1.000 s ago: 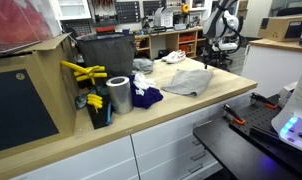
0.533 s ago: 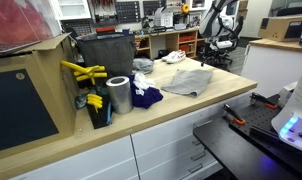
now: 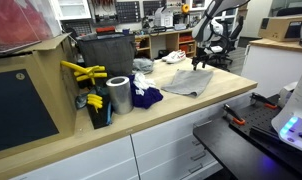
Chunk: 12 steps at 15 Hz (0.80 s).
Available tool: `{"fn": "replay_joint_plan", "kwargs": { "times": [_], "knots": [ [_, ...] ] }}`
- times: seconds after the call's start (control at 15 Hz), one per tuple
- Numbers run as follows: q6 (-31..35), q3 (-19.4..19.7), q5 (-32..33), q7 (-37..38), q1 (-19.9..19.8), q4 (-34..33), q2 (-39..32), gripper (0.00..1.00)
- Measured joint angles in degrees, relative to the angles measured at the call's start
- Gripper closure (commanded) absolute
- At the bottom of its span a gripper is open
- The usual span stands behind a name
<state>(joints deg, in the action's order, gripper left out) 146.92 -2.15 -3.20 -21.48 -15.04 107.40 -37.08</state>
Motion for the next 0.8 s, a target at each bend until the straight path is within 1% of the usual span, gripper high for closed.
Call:
{"fn": "replay_joint_plan", "kwargs": {
  "times": [0.2, 0.4, 0.6, 0.8],
  "knots": [
    [-3.4, -1.1, 0.0, -2.8, -1.6, -4.0, -3.4, 0.0],
    [-7.6, -1.8, -0.2, -3.9, -2.6, -7.0, -4.9, 0.0],
    [-10.6, -2.3, -0.7, -4.4, -2.8, -8.6, -5.3, 0.0],
    [-12.6, -4.2, -2.6, -4.6, -2.8, -9.0, -5.3, 0.0]
  ]
}}
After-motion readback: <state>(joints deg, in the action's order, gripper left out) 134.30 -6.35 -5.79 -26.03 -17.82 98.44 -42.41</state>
